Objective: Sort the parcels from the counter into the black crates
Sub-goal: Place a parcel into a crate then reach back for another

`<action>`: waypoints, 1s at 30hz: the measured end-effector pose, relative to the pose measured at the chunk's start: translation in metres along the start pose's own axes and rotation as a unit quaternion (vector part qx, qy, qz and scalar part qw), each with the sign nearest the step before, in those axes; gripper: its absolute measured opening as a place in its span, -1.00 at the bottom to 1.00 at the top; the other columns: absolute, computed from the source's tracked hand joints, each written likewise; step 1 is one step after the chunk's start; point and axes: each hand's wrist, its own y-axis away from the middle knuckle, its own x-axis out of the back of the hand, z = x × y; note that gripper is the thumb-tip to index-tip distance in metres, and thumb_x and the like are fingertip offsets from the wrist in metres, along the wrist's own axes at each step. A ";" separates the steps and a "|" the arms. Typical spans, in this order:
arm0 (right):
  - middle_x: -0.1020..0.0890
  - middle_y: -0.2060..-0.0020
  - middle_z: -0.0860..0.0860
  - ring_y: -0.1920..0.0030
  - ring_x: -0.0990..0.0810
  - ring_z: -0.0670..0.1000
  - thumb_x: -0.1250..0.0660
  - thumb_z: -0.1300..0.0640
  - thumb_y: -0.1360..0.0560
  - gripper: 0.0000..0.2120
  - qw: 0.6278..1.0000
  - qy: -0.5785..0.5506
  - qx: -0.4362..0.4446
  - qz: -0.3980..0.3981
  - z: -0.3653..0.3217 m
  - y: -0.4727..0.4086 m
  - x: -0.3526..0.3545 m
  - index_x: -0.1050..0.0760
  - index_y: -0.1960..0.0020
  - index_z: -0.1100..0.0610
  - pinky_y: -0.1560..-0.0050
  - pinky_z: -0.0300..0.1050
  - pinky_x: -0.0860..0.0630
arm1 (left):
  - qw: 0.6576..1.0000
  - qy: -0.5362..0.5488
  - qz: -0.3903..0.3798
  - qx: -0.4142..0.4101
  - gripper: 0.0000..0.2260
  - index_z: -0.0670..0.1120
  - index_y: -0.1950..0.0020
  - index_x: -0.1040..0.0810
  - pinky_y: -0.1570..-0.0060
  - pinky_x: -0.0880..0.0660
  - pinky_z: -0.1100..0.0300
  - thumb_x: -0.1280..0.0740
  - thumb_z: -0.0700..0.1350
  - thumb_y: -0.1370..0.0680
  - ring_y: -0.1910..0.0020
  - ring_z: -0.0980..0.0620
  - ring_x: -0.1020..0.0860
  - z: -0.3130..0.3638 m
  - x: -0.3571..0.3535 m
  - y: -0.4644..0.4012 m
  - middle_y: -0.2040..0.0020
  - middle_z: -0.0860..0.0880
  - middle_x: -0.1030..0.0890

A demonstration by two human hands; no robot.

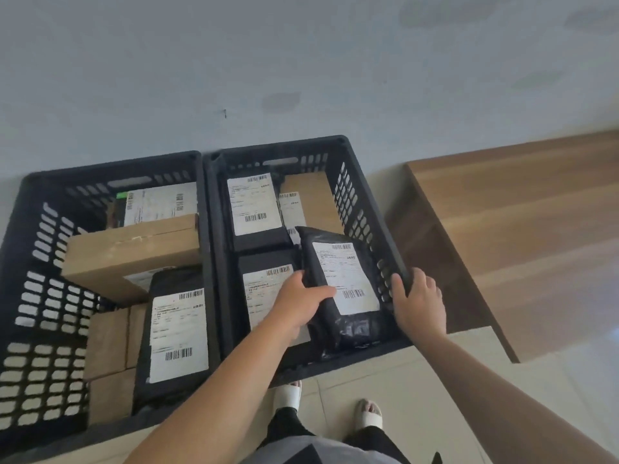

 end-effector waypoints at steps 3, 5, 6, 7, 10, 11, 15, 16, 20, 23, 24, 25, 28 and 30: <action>-0.48 -0.43 0.20 -0.43 -0.41 0.24 -0.07 -0.21 -0.68 -0.39 1.000 -0.009 -0.005 0.019 0.000 -0.001 -0.001 -0.32 -0.53 0.21 -0.39 0.18 -0.40 | 0.999 0.002 -0.028 0.034 -0.48 -0.04 -0.51 -0.37 -0.24 -0.60 -0.04 -0.45 -0.13 -0.59 -0.28 -0.09 -0.56 -0.004 -0.019 -0.019 -0.40 -0.03 -0.56; -0.50 -0.41 0.18 -0.41 -0.43 0.21 -0.08 -0.21 -0.68 -0.40 1.000 -0.011 0.000 0.026 -0.001 -0.002 -0.002 -0.34 -0.52 0.20 -0.38 0.15 -0.41 | 0.999 -0.021 -0.028 0.026 -0.44 -0.03 -0.57 -0.28 -0.31 -0.52 0.02 -0.41 -0.17 -0.62 -0.43 -0.12 -0.47 -0.003 -0.030 -0.026 -0.47 -0.02 -0.48; -0.51 -0.40 0.17 -0.40 -0.44 0.21 -0.09 -0.21 -0.68 -0.40 1.000 -0.015 -0.002 0.027 -0.001 -0.002 -0.002 -0.35 -0.51 0.20 -0.37 0.15 -0.41 | 0.999 -0.041 -0.027 0.023 -0.42 -0.03 -0.60 -0.23 -0.35 -0.45 0.03 -0.38 -0.19 -0.64 -0.48 -0.11 -0.42 -0.004 -0.034 -0.029 -0.50 -0.01 -0.45; -0.51 -0.40 0.16 -0.40 -0.45 0.20 -0.09 -0.21 -0.68 -0.41 0.999 -0.018 -0.005 0.029 -0.002 -0.003 -0.002 -0.35 -0.51 0.19 -0.37 0.14 -0.42 | 0.998 -0.060 -0.028 0.022 -0.42 -0.03 -0.62 -0.19 -0.39 -0.40 0.03 -0.34 -0.21 -0.65 -0.52 -0.10 -0.37 -0.005 -0.039 -0.031 -0.53 -0.01 -0.42; -0.52 -0.40 0.12 -0.39 -0.47 0.17 -0.09 -0.23 -0.67 -0.41 0.999 -0.024 -0.014 0.039 -0.001 -0.003 -0.004 -0.36 -0.50 0.16 -0.36 0.14 -0.45 | 0.994 -0.102 -0.037 0.030 -0.45 -0.02 -0.61 -0.15 -0.44 -0.33 0.00 -0.25 -0.27 -0.67 -0.55 -0.10 -0.32 -0.018 -0.050 -0.040 -0.56 -0.02 -0.38; -0.53 -0.39 0.12 -0.39 -0.48 0.16 -0.09 -0.24 -0.67 -0.41 0.999 -0.026 -0.017 0.042 -0.001 -0.003 -0.004 -0.37 -0.50 0.16 -0.36 0.14 -0.47 | 0.992 -0.113 -0.035 0.035 -0.43 -0.01 -0.63 -0.12 -0.41 -0.36 0.01 -0.23 -0.29 -0.67 -0.55 -0.11 -0.32 -0.022 -0.052 -0.044 -0.56 -0.02 -0.37; -0.53 -0.39 0.09 -0.38 -0.48 0.15 -0.09 -0.25 -0.67 -0.42 0.999 -0.031 -0.023 0.037 -0.003 -0.003 -0.003 -0.36 -0.50 0.13 -0.36 0.12 -0.48 | 0.988 -0.150 -0.011 0.021 -0.28 0.03 -0.66 0.06 0.02 -0.48 0.28 -0.26 -0.30 -0.63 -0.50 -0.11 -0.36 -0.028 -0.061 -0.053 -0.58 -0.04 -0.29; -0.52 -0.39 0.09 -0.37 -0.49 0.14 -0.09 -0.25 -0.67 -0.42 0.999 -0.031 -0.025 0.035 -0.003 -0.004 -0.004 -0.36 -0.50 0.13 -0.36 0.12 -0.48 | 0.986 -0.168 0.005 0.005 -0.21 0.06 -0.66 0.11 -0.07 -0.52 0.22 -0.31 -0.29 -0.61 -0.52 -0.12 -0.32 -0.025 -0.063 -0.051 -0.62 -0.06 -0.19; -0.54 -0.37 0.07 -0.34 -0.51 0.12 -0.11 -0.25 -0.66 -0.43 0.999 -0.029 -0.027 0.033 -0.002 -0.006 -0.005 -0.37 -0.48 0.11 -0.34 0.10 -0.50 | 0.865 -0.436 0.082 -0.233 -0.07 0.09 -0.66 0.24 -0.60 -0.08 -0.09 -0.41 -0.15 -0.58 -0.66 -0.17 0.16 -0.022 -0.068 -0.046 -0.67 -0.10 0.27; -0.54 -0.35 0.05 -0.31 -0.52 0.10 -0.11 -0.26 -0.65 -0.44 0.998 -0.029 -0.035 0.032 -0.003 -0.007 -0.006 -0.37 -0.47 0.10 -0.31 0.07 -0.52 | 0.775 -0.571 0.007 -0.270 -0.31 0.06 -0.68 0.16 -0.61 0.16 -0.24 -0.19 0.11 -0.69 -0.64 -0.19 0.33 -0.016 -0.079 -0.058 -0.67 -0.09 0.31; -0.55 -0.35 0.05 -0.31 -0.52 0.10 -0.11 -0.26 -0.65 -0.44 0.998 -0.030 -0.035 0.033 -0.002 -0.007 -0.006 -0.38 -0.47 0.10 -0.31 0.07 -0.53 | 0.762 -0.600 -0.007 -0.242 -0.32 0.06 -0.68 0.17 -0.59 0.23 -0.28 -0.10 0.21 -0.69 -0.62 -0.19 0.36 -0.015 -0.083 -0.065 -0.67 -0.08 0.33; -0.55 -0.34 0.05 -0.31 -0.52 0.10 -0.11 -0.26 -0.66 -0.44 0.998 -0.031 -0.033 0.035 -0.002 -0.007 -0.007 -0.38 -0.47 0.10 -0.30 0.07 -0.52 | 0.751 -0.624 -0.017 -0.215 -0.31 0.07 -0.68 0.20 -0.56 0.28 -0.31 -0.03 0.30 -0.67 -0.61 -0.20 0.38 -0.017 -0.087 -0.073 -0.66 -0.08 0.34; -0.54 -0.36 0.06 -0.34 -0.50 0.11 -0.11 -0.25 -0.66 -0.44 0.998 -0.030 -0.032 0.036 -0.001 -0.007 -0.007 -0.37 -0.48 0.11 -0.31 0.08 -0.49 | 0.726 -0.661 -0.030 -0.187 -0.25 0.11 -0.66 0.28 -0.49 0.28 -0.42 0.12 0.44 -0.60 -0.61 -0.26 0.37 -0.033 -0.092 -0.088 -0.66 -0.10 0.34; -0.55 -0.35 0.07 -0.34 -0.50 0.11 -0.11 -0.24 -0.66 -0.44 0.999 -0.027 -0.028 0.037 0.000 -0.007 -0.007 -0.38 -0.48 0.12 -0.31 0.08 -0.49 | 0.722 -0.665 -0.027 -0.190 -0.27 0.18 -0.64 0.30 -0.44 0.27 -0.49 0.18 0.47 -0.58 -0.61 -0.26 0.37 -0.044 -0.088 -0.091 -0.65 -0.10 0.36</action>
